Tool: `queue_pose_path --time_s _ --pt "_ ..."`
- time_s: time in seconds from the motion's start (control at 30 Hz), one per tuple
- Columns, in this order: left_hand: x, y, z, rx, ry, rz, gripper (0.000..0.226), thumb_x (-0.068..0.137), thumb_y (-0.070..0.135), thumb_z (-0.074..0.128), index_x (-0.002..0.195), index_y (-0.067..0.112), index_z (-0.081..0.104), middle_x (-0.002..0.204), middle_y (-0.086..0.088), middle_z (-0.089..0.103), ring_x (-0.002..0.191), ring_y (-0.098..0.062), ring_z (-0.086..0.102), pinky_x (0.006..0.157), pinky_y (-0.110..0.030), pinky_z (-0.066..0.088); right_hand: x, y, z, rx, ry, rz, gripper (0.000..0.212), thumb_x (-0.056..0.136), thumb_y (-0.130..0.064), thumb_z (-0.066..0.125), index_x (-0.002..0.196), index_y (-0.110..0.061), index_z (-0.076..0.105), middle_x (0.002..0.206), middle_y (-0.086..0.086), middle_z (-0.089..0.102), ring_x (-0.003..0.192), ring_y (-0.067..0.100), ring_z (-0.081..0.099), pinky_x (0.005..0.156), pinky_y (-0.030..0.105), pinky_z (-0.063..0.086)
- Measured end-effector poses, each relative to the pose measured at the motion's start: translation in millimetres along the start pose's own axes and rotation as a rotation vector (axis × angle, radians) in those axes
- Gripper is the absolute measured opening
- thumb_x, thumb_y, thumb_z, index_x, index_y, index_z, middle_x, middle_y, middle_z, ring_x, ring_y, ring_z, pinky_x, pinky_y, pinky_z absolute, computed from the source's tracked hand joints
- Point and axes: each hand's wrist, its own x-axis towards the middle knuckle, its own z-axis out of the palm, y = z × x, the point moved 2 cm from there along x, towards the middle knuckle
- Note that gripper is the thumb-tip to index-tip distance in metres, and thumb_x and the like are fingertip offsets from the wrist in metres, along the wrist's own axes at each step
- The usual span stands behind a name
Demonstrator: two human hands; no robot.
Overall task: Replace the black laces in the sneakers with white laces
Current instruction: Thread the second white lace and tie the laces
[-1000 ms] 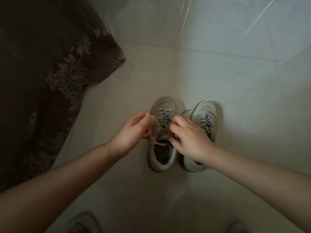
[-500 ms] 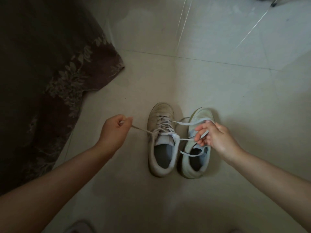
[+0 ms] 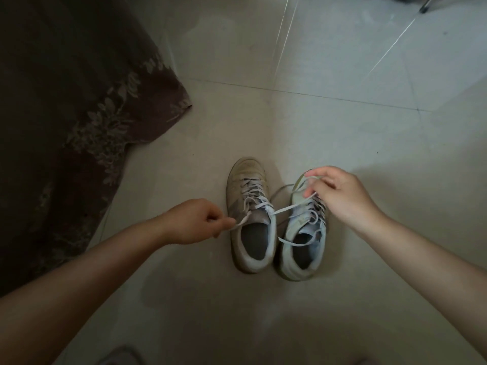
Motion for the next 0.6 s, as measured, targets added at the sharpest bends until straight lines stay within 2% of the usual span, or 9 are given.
queue_pose_path --time_s 0.07,0.17,0.23,0.3,0.4,0.43,0.5,0.57,0.6 --pt "-2.2 15.9 -16.5 -0.039 -0.008 0.09 0.037 0.087 0.043 0.059 0.063 0.015 0.062 0.043 0.01 0.044 0.043 -0.004 0.041 0.046 -0.014 0.031 -2.0 -16.5 5.5 0.082 -0.057 -0.01 0.013 0.095 -0.014 0.053 0.101 -0.017 0.064 0.07 -0.004 0.068 0.075 0.011 0.064 0.08 0.028 0.051" --pt "2.2 42.6 -45.7 0.029 0.219 0.321 0.041 0.086 0.05 0.058 0.07 0.012 0.063 0.053 0.006 0.046 0.051 -0.009 0.042 0.051 -0.02 0.035 -4.9 -42.7 25.3 0.234 -0.111 -0.069 0.017 0.095 -0.006 0.05 0.108 -0.008 0.061 0.089 0.003 0.067 0.071 0.013 0.064 0.071 0.025 0.053" --pt "7.8 60.3 -60.0 0.217 0.363 0.493 0.043 0.08 0.059 0.047 0.072 0.019 0.063 0.058 0.009 0.046 0.061 -0.01 0.044 0.058 -0.029 0.038 -4.2 -55.5 38.2 0.015 -0.197 -0.183 0.025 0.092 -0.007 0.053 0.111 -0.019 0.061 0.1 -0.002 0.067 0.074 0.007 0.063 0.067 0.02 0.05" --pt "14.4 75.5 -70.3 0.332 0.409 0.565 0.042 0.077 0.061 0.039 0.074 0.025 0.062 0.063 0.017 0.038 0.074 -0.011 0.04 0.067 -0.03 0.032 -3.8 -59.8 52.0 -0.243 -0.387 -0.218 0.024 0.086 -0.014 0.057 0.105 -0.027 0.063 0.096 -0.01 0.068 0.085 0.007 0.063 0.077 0.025 0.052" --pt "24.4 87.0 -76.5 0.337 0.392 0.531 0.049 0.072 0.064 0.036 0.082 0.025 0.064 0.072 0.016 0.041 0.086 -0.012 0.038 0.076 -0.033 0.033 -3.6 -51.0 66.3 -0.19 -0.541 -0.17 0.011 0.093 -0.024 0.055 0.095 -0.03 0.063 0.08 -0.019 0.069 0.071 0.001 0.061 0.071 0.023 0.051" --pt "26.2 88.1 -76.0 0.313 0.46 0.525 0.047 0.073 0.062 0.04 0.085 0.024 0.065 0.08 0.013 0.045 0.089 -0.016 0.04 0.079 -0.035 0.036 -3.1 -47.9 68.1 -0.152 -0.524 -0.163 0.016 0.097 -0.028 0.049 0.093 -0.03 0.064 0.081 -0.014 0.071 0.064 0.003 0.059 0.065 0.027 0.051" --pt "21.5 86.4 -71.5 0.242 0.814 0.483 0.034 0.081 0.047 0.055 0.088 0.015 0.063 0.091 -0.002 0.051 0.091 -0.024 0.046 0.079 -0.038 0.039 -0.4 -44.1 65.3 -0.059 -0.448 -0.092 0.032 0.1 -0.037 0.039 0.092 -0.025 0.068 0.082 0.003 0.073 0.056 0.007 0.057 0.056 0.029 0.048" --pt "5.5 78.0 -54.0 0.145 1.119 0.446 0.023 0.088 0.027 0.059 0.079 0.006 0.058 0.081 -0.011 0.051 0.078 -0.028 0.048 0.07 -0.037 0.038 1.0 -38.2 59.6 0.103 -0.383 0.025 0.042 0.101 -0.04 0.034 0.09 -0.02 0.069 0.066 0.0 0.07 0.049 0.004 0.054 0.048 0.02 0.042" --pt "-1.4 70.8 -37.2 0.139 1.119 0.474 0.023 0.089 0.023 0.057 0.074 0.006 0.056 0.074 -0.01 0.049 0.071 -0.027 0.047 0.065 -0.037 0.036 0.5 -35.8 58.7 0.184 -0.354 0.074 0.045 0.101 -0.04 0.033 0.088 -0.017 0.069 0.059 -0.004 0.067 0.046 0.004 0.052 0.045 0.018 0.038"
